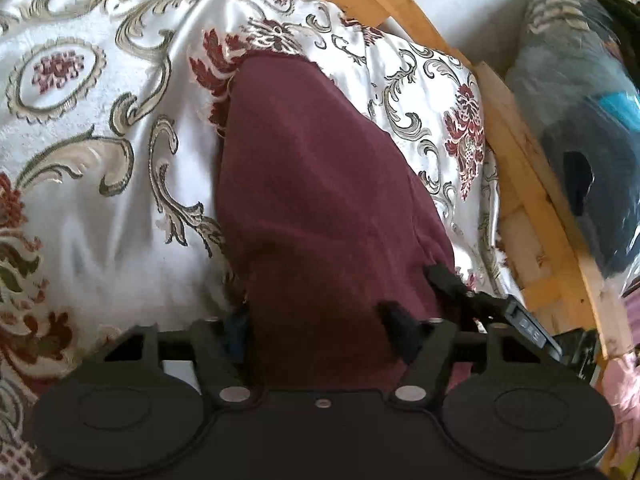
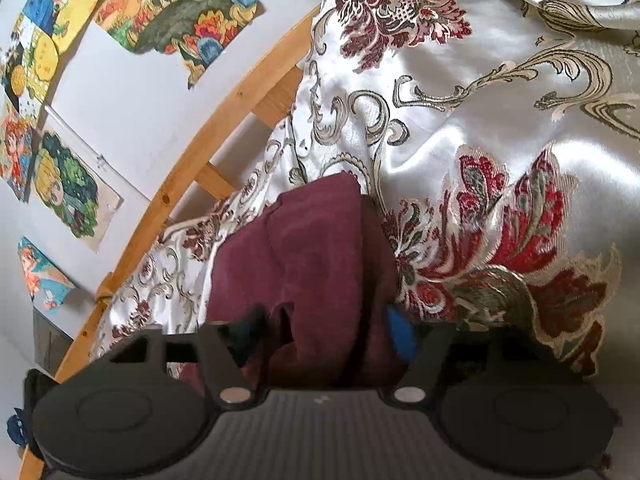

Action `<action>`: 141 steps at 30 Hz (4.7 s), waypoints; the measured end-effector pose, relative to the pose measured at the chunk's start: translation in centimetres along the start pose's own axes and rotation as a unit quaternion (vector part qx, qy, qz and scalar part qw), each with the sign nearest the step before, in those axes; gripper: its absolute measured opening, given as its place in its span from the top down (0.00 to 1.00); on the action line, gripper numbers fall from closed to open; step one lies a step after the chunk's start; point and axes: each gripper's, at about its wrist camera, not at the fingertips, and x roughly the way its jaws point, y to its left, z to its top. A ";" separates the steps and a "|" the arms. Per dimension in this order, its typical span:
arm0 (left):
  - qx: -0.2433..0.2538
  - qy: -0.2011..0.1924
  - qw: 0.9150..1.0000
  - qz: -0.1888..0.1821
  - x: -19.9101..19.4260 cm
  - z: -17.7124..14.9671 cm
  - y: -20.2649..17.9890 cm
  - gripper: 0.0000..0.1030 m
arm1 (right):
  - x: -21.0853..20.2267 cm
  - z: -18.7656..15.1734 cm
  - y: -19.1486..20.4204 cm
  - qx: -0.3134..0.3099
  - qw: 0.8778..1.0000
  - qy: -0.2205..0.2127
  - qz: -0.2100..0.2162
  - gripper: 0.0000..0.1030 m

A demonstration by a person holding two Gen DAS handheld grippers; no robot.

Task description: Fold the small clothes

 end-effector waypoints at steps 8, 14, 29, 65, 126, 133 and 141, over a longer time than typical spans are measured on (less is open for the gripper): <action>-0.061 0.012 0.998 -0.009 -3.2 0.0 1.0 0.53 | -0.2 0.1 1.3 0.020 0.998 0.050 0.011 0.57; -0.125 0.030 0.991 -0.019 -7.4 -2.2 4.5 0.53 | -1.3 -1.9 4.0 -0.003 0.992 0.117 0.043 0.53; -0.107 0.025 0.994 0.006 -8.3 -3.5 5.5 0.46 | 4.7 0.0 2.5 -0.019 0.998 0.054 0.036 0.33; -0.002 0.017 0.996 0.083 -7.7 -4.5 1.3 0.29 | 4.2 -2.1 4.9 -0.102 0.994 0.027 -0.011 0.81; 0.146 -0.173 0.939 0.259 -17.9 -2.8 -1.4 0.01 | -2.7 -4.1 22.2 -0.285 0.954 -0.077 -0.050 0.00; 0.205 -0.211 0.919 0.264 -21.0 -6.9 -2.3 0.01 | -7.6 -8.9 24.0 -0.308 0.944 -0.101 -0.059 0.00; 0.209 -0.213 0.919 0.258 -21.3 -10.4 -1.7 0.01 | -11.2 -13.9 23.8 -0.323 0.936 -0.114 -0.084 0.00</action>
